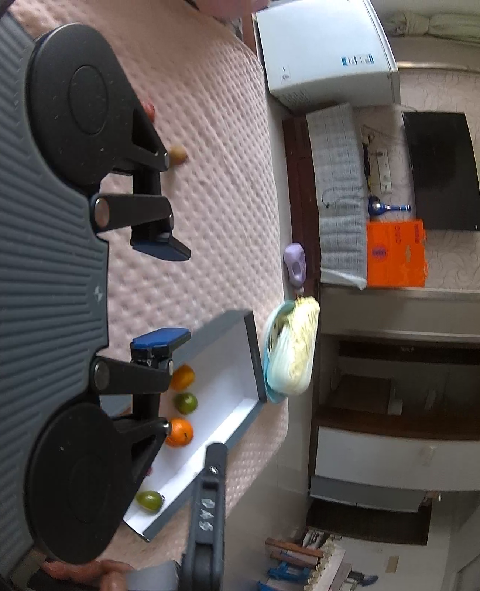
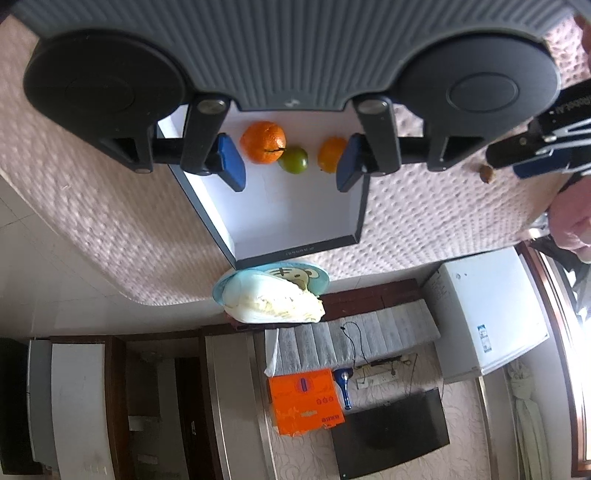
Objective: Organize fruits
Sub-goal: 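Move both grippers toward the red apple and small brown fruit on the bedspread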
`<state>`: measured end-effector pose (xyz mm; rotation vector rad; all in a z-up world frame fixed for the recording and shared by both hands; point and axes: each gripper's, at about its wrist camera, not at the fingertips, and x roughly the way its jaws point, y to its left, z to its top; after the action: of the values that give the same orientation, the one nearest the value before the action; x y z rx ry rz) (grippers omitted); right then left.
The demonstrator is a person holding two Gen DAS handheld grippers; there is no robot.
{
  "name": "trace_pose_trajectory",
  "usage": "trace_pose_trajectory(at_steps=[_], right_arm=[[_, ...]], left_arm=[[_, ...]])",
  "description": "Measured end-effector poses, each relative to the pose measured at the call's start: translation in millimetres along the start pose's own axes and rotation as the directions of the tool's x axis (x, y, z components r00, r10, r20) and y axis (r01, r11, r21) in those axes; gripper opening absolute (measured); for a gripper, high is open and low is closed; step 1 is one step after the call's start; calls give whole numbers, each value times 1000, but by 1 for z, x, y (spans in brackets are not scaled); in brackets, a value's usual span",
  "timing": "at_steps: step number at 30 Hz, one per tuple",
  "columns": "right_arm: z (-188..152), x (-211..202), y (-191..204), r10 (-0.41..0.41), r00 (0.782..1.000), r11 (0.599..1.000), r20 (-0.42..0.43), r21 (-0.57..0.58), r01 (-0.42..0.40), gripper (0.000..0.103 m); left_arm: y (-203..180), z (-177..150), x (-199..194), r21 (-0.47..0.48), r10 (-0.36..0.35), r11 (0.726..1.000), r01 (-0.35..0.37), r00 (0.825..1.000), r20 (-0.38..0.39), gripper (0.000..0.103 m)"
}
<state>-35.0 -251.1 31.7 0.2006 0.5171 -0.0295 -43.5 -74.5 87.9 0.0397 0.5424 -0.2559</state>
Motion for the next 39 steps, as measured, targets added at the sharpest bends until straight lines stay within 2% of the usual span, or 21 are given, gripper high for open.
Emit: trace_pose_trajectory(at_steps=[6,13,18,26,39], right_arm=[[-2,-17,23,62,998,997,24,-44,-61,57],[-7,-20,56,148,989,985,17,-87,-146,57],[-12,-10,86,213,977,970,-15,-120,-213,57],[-21,20,130,292,953,949,-82,-96,-299,57],[-36,48,195,314,939,910,-139,-237,-339,57]], left_arm=[[22,-11,-32,-17,44,999,-44,999,11,46],[59,-19,-42,-71,128,989,-129,992,-15,46],[84,-25,-46,-86,179,980,-181,983,-30,46],[129,-33,-44,-136,242,959,-250,968,-70,46],[181,-45,-35,-160,271,945,-286,957,-108,46]])
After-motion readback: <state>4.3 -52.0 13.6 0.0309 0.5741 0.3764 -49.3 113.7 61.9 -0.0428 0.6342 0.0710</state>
